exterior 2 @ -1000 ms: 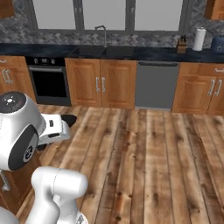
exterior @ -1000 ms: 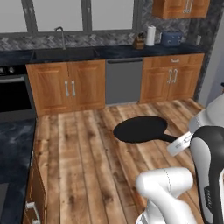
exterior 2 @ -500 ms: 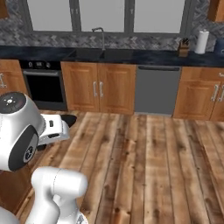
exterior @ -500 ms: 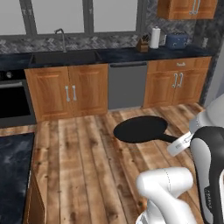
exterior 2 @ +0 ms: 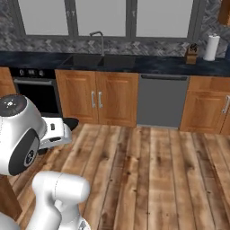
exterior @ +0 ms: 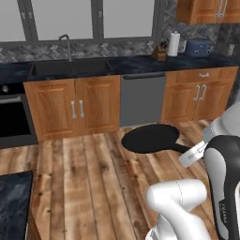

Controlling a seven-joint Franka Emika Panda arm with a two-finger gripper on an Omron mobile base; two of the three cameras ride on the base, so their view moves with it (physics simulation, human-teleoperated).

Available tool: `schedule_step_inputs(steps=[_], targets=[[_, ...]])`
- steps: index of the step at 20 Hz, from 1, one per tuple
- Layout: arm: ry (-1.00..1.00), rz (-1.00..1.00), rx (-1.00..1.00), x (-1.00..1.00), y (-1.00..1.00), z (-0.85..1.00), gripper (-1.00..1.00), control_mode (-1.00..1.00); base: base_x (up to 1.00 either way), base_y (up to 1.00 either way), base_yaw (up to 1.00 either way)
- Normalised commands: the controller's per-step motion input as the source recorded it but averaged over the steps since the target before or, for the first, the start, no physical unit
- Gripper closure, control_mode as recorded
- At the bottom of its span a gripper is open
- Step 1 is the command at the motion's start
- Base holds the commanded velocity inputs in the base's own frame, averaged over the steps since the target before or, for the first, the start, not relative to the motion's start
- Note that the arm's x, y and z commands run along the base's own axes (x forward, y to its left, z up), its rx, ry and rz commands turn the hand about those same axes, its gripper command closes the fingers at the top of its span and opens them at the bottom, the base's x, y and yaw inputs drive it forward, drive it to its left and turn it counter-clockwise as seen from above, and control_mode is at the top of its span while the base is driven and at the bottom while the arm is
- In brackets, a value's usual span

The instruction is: Move the pot and pan from the stove into the sink.

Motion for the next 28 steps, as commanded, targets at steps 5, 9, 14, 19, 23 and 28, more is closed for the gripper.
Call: schedule_step_inputs(steps=[5,9,14,19,23,28], targets=[[0.00,0.00,0.00,0.00,0.00,0.00,1.00,1.00,0.83,0.12,-0.01],[0.00,0.00,0.00,0.00,0.00,0.00,1.00,1.00,0.88,0.12,-0.01],[0.00,0.00,0.00,0.00,0.00,0.00,1.00,1.00,0.92,0.12,-0.02],[0.00,0.00,0.00,0.00,0.00,0.00,1.00,1.00,0.95,0.15,-0.02],[0.00,0.00,0.00,0.00,0.00,0.00,1.00,1.00,0.97,0.17,-0.03],[0.00,0.00,0.00,0.00,0.00,0.00,1.00,1.00,0.99,0.17,-0.03]])
